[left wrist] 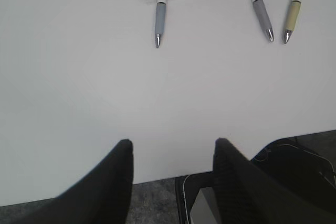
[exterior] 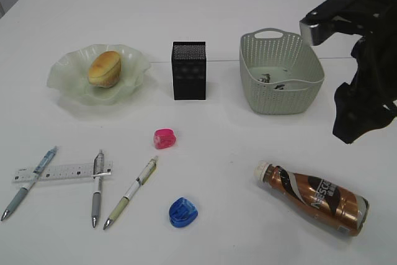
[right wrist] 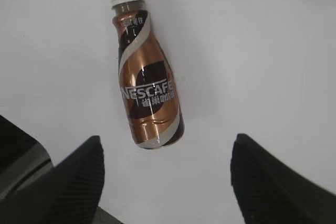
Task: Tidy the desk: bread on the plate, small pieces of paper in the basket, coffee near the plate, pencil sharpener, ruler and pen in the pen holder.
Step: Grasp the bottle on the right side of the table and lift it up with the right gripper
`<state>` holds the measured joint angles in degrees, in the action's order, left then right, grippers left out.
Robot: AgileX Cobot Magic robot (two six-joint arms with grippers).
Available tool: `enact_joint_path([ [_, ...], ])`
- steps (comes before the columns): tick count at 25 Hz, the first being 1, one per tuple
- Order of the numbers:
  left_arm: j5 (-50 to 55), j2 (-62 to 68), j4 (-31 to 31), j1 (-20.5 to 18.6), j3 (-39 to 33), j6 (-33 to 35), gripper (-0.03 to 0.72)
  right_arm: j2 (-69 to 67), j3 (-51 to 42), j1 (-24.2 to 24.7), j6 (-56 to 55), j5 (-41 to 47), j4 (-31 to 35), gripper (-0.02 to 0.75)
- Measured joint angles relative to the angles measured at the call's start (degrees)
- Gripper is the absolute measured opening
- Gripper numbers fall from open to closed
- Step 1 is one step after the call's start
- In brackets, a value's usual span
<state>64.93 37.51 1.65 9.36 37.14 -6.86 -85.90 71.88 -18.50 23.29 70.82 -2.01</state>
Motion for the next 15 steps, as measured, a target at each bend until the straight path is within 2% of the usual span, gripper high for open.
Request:
enact_joint_path([
  [10,0.00,0.00,0.00,0.00,0.00,0.00,0.361,-6.94,-0.27,0.00,9.85,-0.71,0.43,0.581],
  [15,0.00,0.00,0.00,0.00,0.00,0.00,0.361,-6.94,-5.33,0.00,11.83,-0.87,0.47,0.580],
])
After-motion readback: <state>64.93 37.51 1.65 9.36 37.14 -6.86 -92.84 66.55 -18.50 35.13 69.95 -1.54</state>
